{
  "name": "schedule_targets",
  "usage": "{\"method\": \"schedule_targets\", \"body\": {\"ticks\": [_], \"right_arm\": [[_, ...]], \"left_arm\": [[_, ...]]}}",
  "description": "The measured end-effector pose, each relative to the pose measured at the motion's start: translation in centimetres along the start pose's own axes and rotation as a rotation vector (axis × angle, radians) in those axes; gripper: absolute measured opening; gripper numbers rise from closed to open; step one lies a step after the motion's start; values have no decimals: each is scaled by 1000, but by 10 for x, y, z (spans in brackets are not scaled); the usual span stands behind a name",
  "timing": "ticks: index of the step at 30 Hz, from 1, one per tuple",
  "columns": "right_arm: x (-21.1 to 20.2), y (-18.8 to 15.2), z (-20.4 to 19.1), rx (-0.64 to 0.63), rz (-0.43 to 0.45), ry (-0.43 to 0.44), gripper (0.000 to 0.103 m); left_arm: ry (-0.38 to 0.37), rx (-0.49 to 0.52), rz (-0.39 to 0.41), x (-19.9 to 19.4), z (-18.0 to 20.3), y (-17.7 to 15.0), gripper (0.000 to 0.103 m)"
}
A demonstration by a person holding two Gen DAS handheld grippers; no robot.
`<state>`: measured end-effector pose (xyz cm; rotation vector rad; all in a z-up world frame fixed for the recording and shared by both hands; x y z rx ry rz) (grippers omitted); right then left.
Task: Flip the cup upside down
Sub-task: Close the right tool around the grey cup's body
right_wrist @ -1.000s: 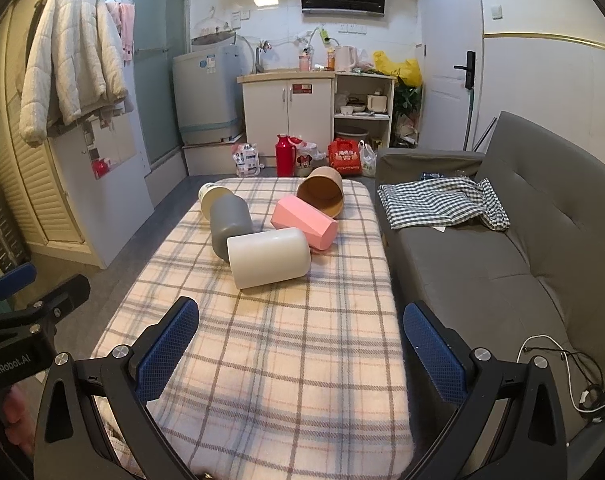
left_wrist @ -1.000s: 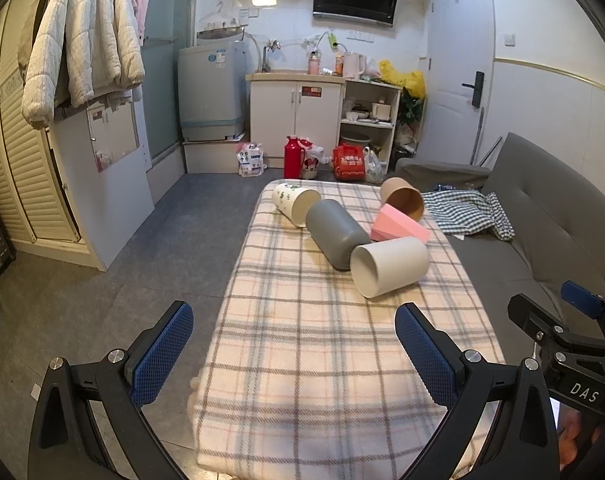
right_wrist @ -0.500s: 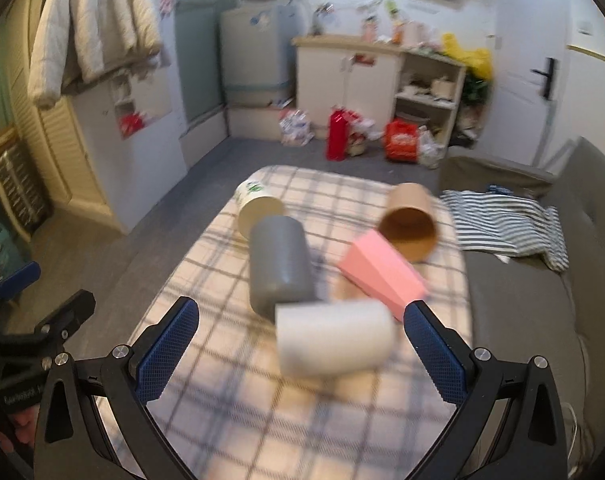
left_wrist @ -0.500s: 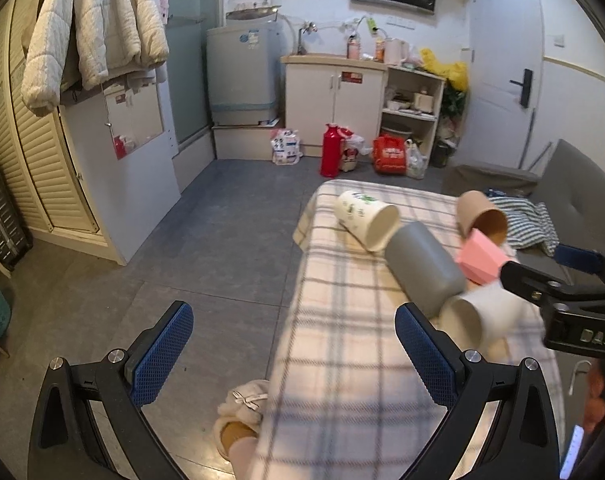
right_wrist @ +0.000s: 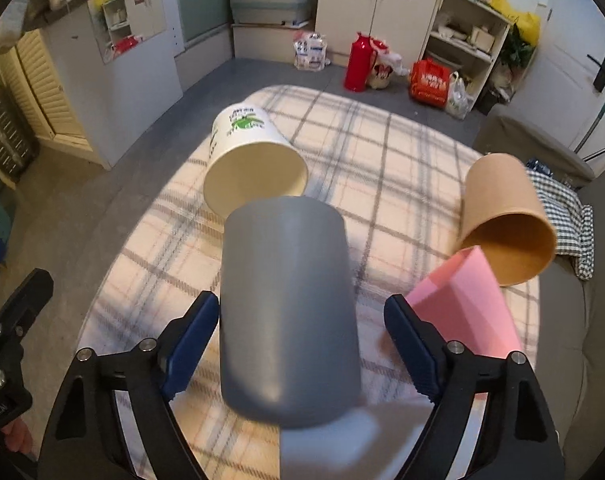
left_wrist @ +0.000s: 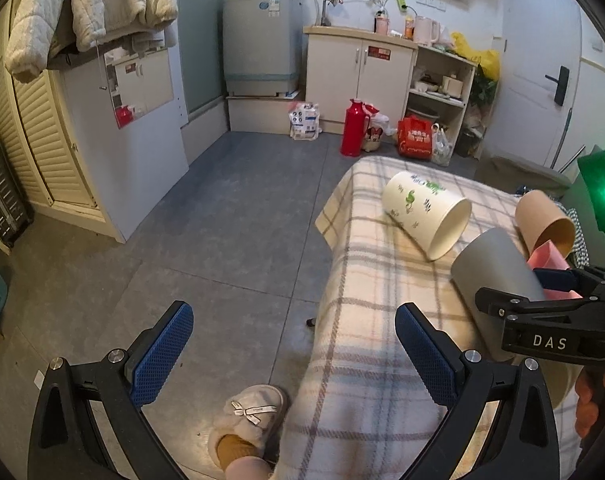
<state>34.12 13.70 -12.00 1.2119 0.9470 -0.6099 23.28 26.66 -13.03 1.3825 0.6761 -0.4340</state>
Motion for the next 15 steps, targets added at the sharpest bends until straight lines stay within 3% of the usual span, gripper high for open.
{"method": "schedule_targets", "body": {"ticks": [2,5,7,15], "right_arm": [[9,-1,-1,-6,-29,-6,85],[17,1,-2,10,-64,17,72],[15,2,-3,11,-63,8,72],[-70,0,-6,55,95,62,72]], "left_arm": [[0,-1,-13,3,0,-4,103],[-4,-9,-28,2,-2,-5,103],[-4,-6,-26,-2,-3,-5,103],[0,-14,44,-51,-5,6,103]]}}
Point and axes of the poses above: each gripper's, at about its wrist camera, not at the fingertips, and x roughly the way its jaws point, z to its right, y to its top, the point moved 1 cm from there along x, roughly the way its jaws point, and after that the axes turned 2 degrees about z, right-handed, at the moved point
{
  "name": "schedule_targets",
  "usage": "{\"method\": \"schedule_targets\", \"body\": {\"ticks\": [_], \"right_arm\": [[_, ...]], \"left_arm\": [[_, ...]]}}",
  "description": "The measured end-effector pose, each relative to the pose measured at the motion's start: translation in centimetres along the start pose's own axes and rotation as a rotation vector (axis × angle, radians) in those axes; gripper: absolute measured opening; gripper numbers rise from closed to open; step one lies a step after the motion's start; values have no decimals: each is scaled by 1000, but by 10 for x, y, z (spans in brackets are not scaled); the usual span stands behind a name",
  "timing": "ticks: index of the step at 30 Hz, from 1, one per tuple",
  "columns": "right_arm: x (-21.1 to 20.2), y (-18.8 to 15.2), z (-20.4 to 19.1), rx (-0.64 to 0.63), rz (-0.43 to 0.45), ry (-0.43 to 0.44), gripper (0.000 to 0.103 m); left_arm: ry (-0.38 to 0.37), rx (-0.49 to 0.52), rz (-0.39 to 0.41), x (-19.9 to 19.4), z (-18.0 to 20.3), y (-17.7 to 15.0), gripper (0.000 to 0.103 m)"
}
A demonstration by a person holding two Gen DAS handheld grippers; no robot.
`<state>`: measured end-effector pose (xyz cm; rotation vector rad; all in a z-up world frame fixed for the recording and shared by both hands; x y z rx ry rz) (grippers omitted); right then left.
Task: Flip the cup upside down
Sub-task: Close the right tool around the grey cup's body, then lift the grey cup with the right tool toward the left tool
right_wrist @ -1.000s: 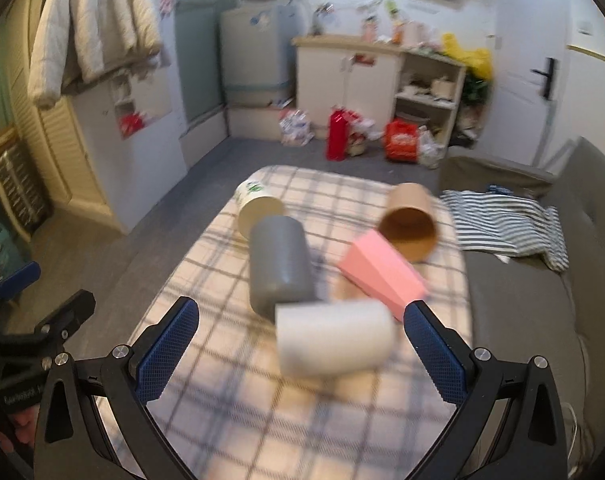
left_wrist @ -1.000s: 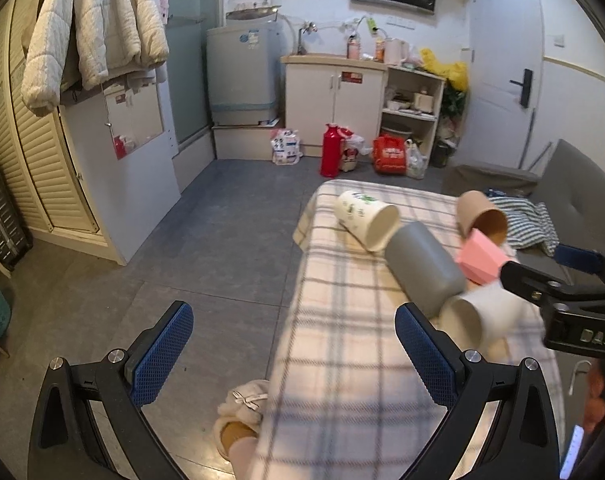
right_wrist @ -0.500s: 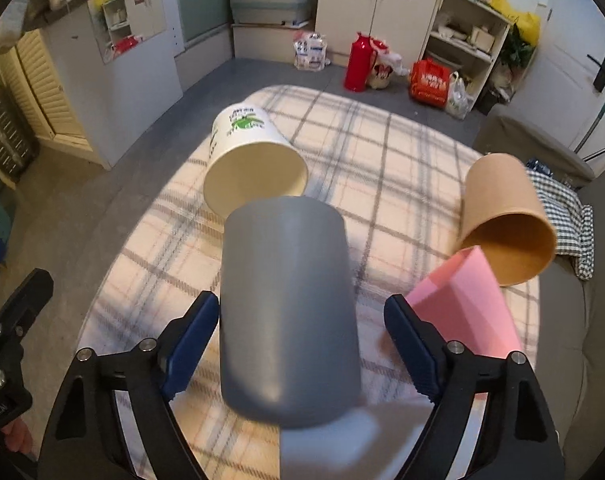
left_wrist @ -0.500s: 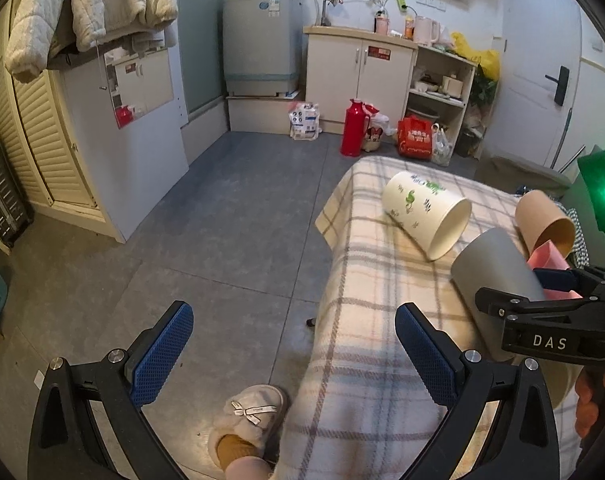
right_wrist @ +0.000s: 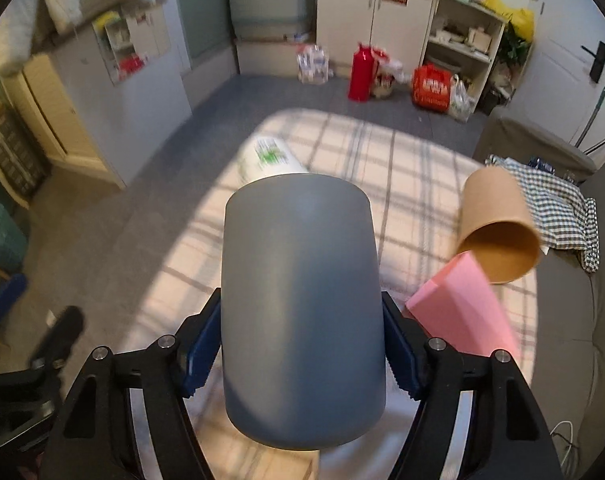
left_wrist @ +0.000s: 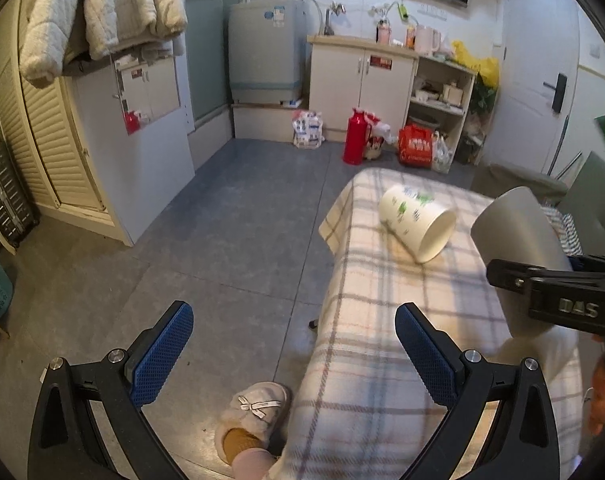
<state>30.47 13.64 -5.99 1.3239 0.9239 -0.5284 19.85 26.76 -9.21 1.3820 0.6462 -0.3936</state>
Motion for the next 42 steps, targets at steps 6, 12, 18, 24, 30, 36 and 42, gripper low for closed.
{"method": "schedule_targets", "body": {"ticks": [6,12,18,24,30,36,42], "right_arm": [[-85,-38,-7,33,45,11,72],[-108,-114,-1,115,-21,-32,72],[-87,-182,9,214,-121,-33,72],[-82,-199,8,207,-107,-44,72],[-71,-209,16,246,-113,5,72],[-88,-211,26,283,-26,47,90],[-130,-212,40,244,100,-9,90]], "left_arm": [[-21,3,73,-55,6,-2,103],[-43,11,95,-94,12,-36,103],[-75,26,69,-110,19,-75,103],[-63,69,58,-118,25,-92,103],[-38,56,34,-120,26,-101,103],[-20,67,43,-129,35,-100,103],[-45,57,49,-143,52,-102,103]]}}
Point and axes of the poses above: each gripper's, at about its wrist camera, not at the fingertips, and x roughly the way its jaws point, z to its right, y to its top, the point moved 1 cm from there along x, roughly the way its jaws point, and after that the axes turned 2 degrees about z, right-handed, at the moved point
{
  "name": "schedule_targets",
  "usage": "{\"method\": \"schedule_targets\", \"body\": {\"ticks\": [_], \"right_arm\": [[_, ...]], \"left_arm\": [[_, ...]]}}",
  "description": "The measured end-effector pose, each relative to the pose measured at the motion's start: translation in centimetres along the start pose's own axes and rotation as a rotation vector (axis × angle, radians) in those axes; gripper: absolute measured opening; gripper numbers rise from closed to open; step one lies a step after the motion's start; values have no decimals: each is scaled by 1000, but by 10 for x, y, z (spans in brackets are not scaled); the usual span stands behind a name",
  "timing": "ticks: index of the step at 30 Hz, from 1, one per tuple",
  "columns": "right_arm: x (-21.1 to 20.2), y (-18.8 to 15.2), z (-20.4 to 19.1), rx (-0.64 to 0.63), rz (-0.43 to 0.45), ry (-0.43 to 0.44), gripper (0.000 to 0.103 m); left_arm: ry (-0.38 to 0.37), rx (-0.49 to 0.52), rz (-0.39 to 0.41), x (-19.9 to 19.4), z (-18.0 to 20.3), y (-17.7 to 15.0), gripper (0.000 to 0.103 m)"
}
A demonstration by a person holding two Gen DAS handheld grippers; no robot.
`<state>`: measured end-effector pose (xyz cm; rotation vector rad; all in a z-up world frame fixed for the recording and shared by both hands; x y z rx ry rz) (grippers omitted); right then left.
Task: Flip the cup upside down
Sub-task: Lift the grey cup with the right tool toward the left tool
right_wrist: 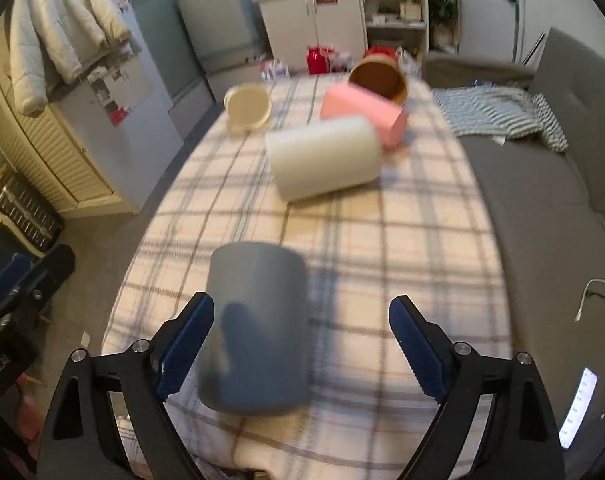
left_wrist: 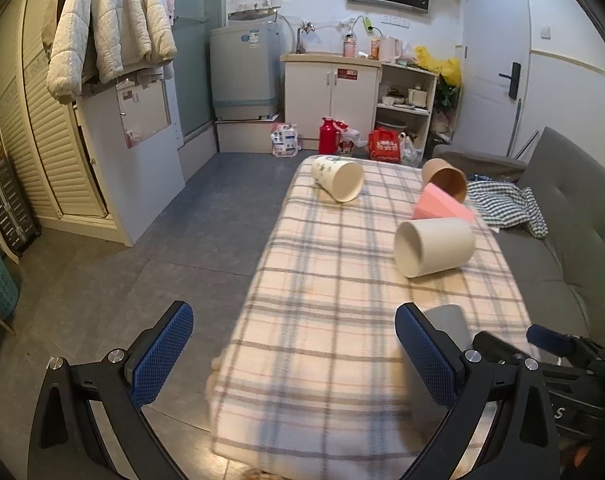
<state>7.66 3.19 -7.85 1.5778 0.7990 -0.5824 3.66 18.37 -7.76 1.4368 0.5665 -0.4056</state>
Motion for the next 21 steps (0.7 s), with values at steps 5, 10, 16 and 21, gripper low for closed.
{"method": "schedule_targets", "body": {"ticks": [5,10,16,21], "right_arm": [[-26,-3,32,25,72,-65,90],[-38,-12,69,73,97,-126,90],[-37,-24,95,125,84,-143,90],[-34,-25,97,117,86,-140,90]], "left_arm": [[-50,23,-12,-8,30,-10,103],[-110,66,-70,-5,64,-27,103],[-167,111,-121,1,99,-42,103],[-186,125,-175,11,113,-55,103]]}}
Point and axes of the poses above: each gripper's, at about its wrist camera, not at the fingertips, and x roughly the way its jaws point, z to its right, y to its top, the point moved 1 cm from there along x, roughly the way its jaws point, and after that the axes turned 2 degrees about z, right-handed, at the moved point
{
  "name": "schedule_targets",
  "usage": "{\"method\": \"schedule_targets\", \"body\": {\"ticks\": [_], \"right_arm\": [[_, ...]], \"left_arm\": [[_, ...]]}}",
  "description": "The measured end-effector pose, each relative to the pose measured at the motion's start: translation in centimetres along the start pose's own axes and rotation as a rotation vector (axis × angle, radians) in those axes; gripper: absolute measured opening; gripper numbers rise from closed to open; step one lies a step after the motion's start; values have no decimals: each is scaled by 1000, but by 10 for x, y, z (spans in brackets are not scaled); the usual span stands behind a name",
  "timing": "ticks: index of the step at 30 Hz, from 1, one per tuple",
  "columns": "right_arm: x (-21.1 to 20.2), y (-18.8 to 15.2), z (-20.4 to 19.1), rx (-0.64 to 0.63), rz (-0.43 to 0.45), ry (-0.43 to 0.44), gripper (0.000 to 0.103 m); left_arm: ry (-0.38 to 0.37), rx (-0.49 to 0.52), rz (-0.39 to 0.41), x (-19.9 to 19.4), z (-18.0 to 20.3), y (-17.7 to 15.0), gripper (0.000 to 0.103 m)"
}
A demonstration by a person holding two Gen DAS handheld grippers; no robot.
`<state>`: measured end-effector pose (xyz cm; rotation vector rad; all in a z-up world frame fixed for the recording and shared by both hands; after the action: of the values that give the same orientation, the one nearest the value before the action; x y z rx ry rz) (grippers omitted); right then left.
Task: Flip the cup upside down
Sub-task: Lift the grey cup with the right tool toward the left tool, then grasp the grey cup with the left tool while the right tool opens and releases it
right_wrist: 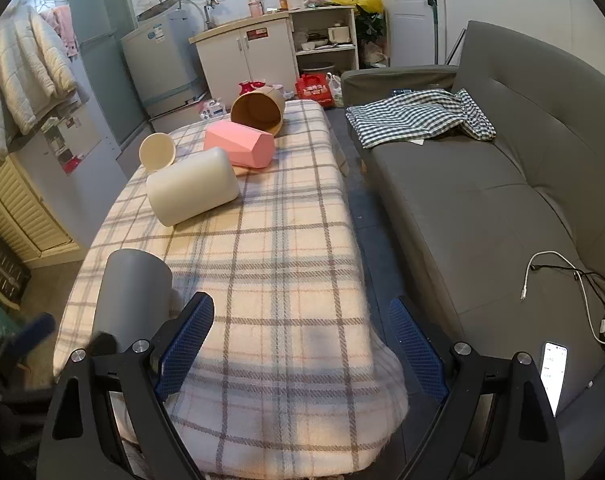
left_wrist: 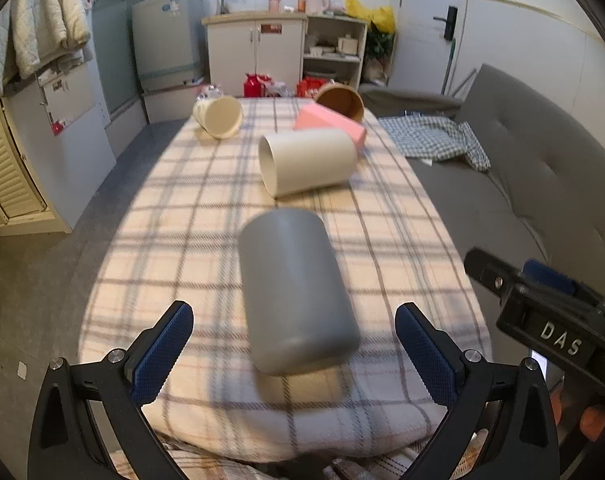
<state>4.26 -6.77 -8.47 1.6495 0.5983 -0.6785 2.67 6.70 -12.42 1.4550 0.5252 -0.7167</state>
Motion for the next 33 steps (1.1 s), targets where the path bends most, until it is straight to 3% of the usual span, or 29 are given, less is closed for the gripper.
{"method": "schedule_targets", "body": {"ticks": [14,20,25,33], "right_arm": [[26,-5,2,10,-49,29,90],[34,-6,1,13,-72,38,90],[35,-7,-3,-1,-76,43,90],[29,-7,-8,-15,-67,33,90]], "left_arm": [[-21,6,-116,33,7,-18,102],[-13,29,-97,35,6,-18,102],[4,61,-96,36,5,-17,76],[-20,58,-77,24,2,-14,76]]}}
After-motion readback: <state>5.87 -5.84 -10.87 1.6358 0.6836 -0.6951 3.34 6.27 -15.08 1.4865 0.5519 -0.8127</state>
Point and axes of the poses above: each gripper's, at about its wrist camera, not at the fingertips, and x roughly the way its jaws point, z to its right, y to its top, the point moved 1 cm from there along x, roughly the way its jaws point, and after that the axes turned 2 degrees about z, right-handed, at the moved point
